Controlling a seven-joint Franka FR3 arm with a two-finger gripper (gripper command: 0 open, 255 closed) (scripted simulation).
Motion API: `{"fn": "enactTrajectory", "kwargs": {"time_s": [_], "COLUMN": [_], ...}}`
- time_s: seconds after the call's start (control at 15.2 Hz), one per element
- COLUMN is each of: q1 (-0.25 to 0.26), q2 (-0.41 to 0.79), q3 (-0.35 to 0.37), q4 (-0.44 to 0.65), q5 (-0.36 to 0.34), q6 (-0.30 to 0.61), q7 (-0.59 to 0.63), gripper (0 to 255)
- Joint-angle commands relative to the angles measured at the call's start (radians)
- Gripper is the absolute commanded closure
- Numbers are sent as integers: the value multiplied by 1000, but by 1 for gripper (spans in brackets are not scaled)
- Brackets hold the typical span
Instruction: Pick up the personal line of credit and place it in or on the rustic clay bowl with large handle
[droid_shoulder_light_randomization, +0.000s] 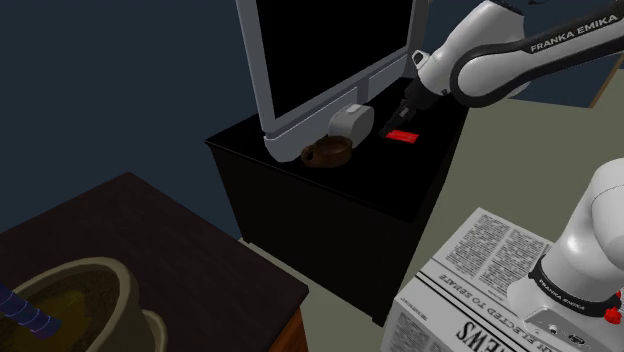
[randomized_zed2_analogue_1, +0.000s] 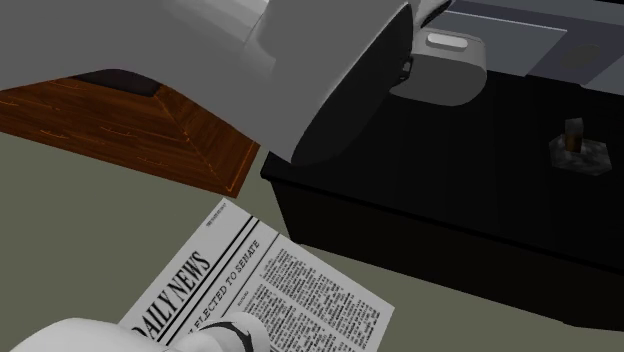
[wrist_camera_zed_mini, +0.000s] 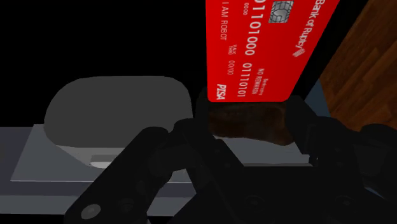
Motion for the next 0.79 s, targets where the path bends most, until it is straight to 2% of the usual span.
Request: {"fn": "enactTrajectory", "kwargs": {"time_s": [0.0, 0.13, 0.73], "q1": [-6, -9, 58], "q2": [-16, -24, 328], "q3": [6, 10, 60], "q4": [17, 30, 339], "q5": [-5, -8, 31], "q6": [-34, -56, -8], "q7": [6, 11, 89], "gripper": [255, 255, 255]}}
